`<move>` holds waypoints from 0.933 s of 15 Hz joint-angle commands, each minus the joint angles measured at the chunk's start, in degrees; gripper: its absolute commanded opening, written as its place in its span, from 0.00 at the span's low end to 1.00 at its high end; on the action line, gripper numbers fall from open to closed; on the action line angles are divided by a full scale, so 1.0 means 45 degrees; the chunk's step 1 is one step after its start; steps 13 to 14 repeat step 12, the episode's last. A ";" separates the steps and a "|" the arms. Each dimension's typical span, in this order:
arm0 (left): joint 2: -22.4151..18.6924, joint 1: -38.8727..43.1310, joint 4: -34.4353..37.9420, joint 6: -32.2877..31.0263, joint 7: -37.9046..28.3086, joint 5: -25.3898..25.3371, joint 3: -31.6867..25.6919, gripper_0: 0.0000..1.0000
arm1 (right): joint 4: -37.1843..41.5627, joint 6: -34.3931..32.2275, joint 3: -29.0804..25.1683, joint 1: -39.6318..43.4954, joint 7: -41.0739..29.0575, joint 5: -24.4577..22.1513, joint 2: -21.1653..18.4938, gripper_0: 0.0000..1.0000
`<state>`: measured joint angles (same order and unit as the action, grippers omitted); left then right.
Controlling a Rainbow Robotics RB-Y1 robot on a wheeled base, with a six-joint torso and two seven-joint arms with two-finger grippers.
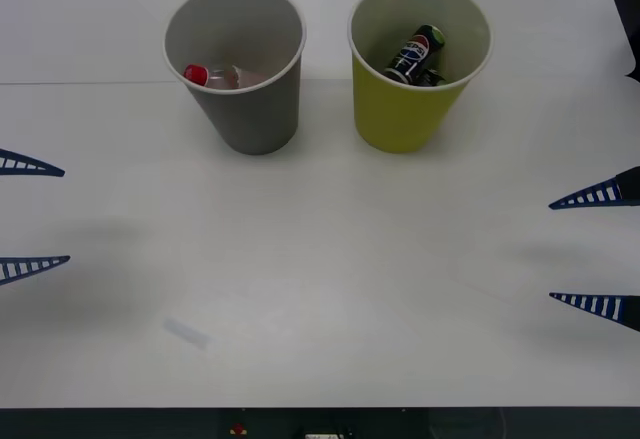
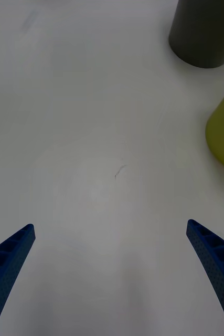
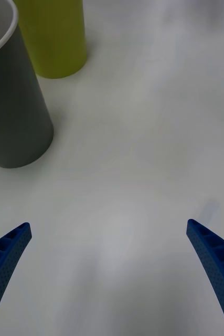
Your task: Put the can into the green bin and the plastic bottle into the gray bin
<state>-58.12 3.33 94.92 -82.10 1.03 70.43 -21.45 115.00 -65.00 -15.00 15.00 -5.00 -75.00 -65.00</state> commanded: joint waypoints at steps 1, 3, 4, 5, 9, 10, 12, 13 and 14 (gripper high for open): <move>-0.0190 0.0626 0.0411 -0.0018 0.0240 -0.0299 -0.0057 1.00 | 0.0000 0.0000 0.0000 0.0000 0.0000 0.0000 0.0000 1.00; -0.0307 0.0958 0.0567 0.0001 0.0435 -0.0494 -0.0057 1.00 | 0.0000 0.0000 0.0000 0.0000 0.0000 0.0000 0.0000 1.00; -0.0326 0.1036 0.0606 -0.0018 0.0533 -0.0533 -0.0057 1.00 | 0.0000 0.0000 0.0000 0.0000 0.0000 0.0000 0.0000 1.00; -0.0346 0.1095 0.0665 0.0001 0.0611 -0.0611 -0.0057 1.00 | 0.0000 0.0000 0.0000 0.0000 0.0000 0.0000 0.0000 1.00; -0.0326 0.1154 0.0723 0.0001 0.0826 -0.0943 -0.0057 1.00 | 0.0000 0.0000 0.0000 0.0000 0.0000 0.0000 0.0000 1.00; -0.0326 0.1154 0.0723 0.0001 0.0826 -0.0943 -0.0057 1.00 | 0.0000 0.0000 0.0000 0.0000 0.0000 0.0000 0.0000 1.00; -0.0326 0.1154 0.0723 0.0001 0.0826 -0.0943 -0.0057 1.00 | 0.0000 0.0000 0.0000 0.0000 0.0000 0.0000 0.0000 1.00; -0.0326 0.1154 0.0723 0.0001 0.0826 -0.0943 -0.0057 1.00 | 0.0000 0.0000 0.0000 0.0000 0.0000 0.0000 0.0000 1.00; -0.0326 0.1154 0.0723 0.0001 0.0826 -0.0943 -0.0057 1.00 | 0.0000 0.0000 0.0000 0.0000 0.0000 0.0000 0.0000 1.00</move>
